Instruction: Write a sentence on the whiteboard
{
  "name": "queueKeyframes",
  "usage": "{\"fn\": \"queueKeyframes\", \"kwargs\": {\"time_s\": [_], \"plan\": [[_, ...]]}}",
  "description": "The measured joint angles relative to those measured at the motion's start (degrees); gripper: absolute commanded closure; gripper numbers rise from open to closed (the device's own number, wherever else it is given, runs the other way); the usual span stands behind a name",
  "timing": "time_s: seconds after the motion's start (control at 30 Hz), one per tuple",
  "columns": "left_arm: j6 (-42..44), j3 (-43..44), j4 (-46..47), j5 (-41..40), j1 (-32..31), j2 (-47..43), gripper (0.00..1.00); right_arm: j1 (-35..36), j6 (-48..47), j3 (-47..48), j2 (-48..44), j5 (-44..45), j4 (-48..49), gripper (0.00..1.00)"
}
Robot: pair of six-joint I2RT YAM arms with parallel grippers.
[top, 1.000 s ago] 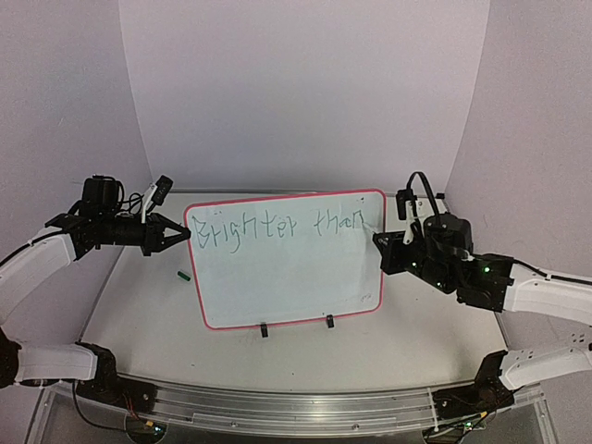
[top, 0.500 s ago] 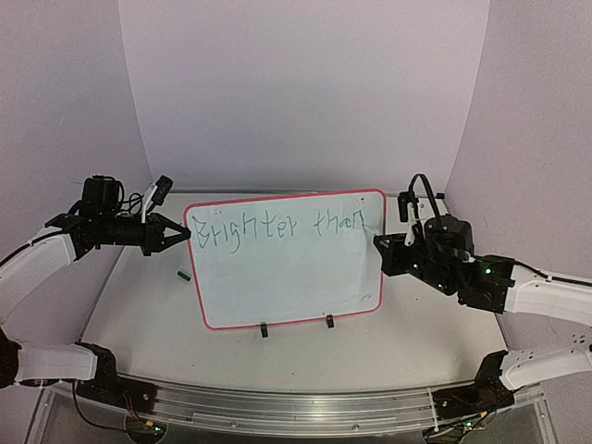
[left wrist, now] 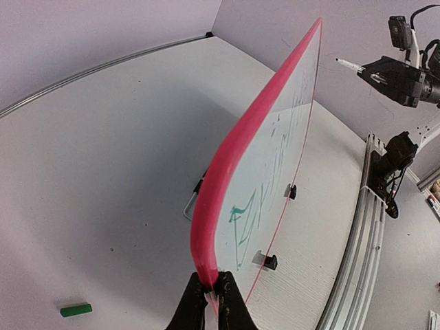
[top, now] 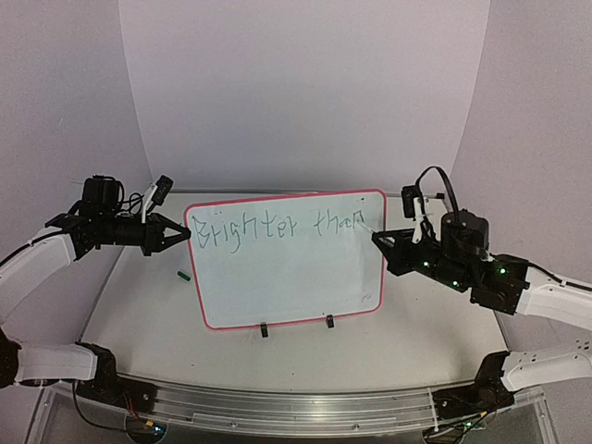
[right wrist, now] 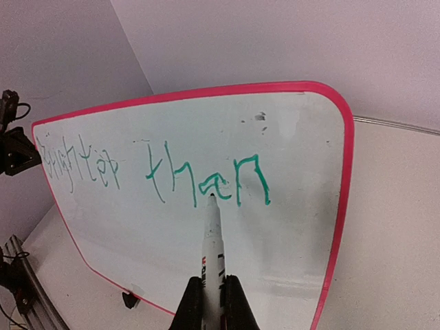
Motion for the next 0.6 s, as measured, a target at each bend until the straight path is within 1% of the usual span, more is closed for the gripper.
{"fn": "queueKeyframes", "kwargs": {"time_s": [0.17,0.27,0.4,0.6], "plan": [[-0.1,0.0,0.0,-0.1,-0.2,-0.2,1.00,3.3,-2.5,3.4,3.0,-3.4,-0.5,1.00],[-0.2,0.0,-0.1,-0.4,-0.4,-0.5,1.00,7.3,-4.2,6.1,5.8,-3.0,-0.5,1.00],[-0.2,0.0,-0.1,-0.4,-0.8,-0.6,1.00,10.9,-5.1,8.1,8.8,-1.5,-0.4,1.00],[-0.2,0.0,-0.2,-0.4,-1.0,-0.7,1.00,15.4,-5.5,9.5,16.3,-0.7,5.2,1.00]]}}
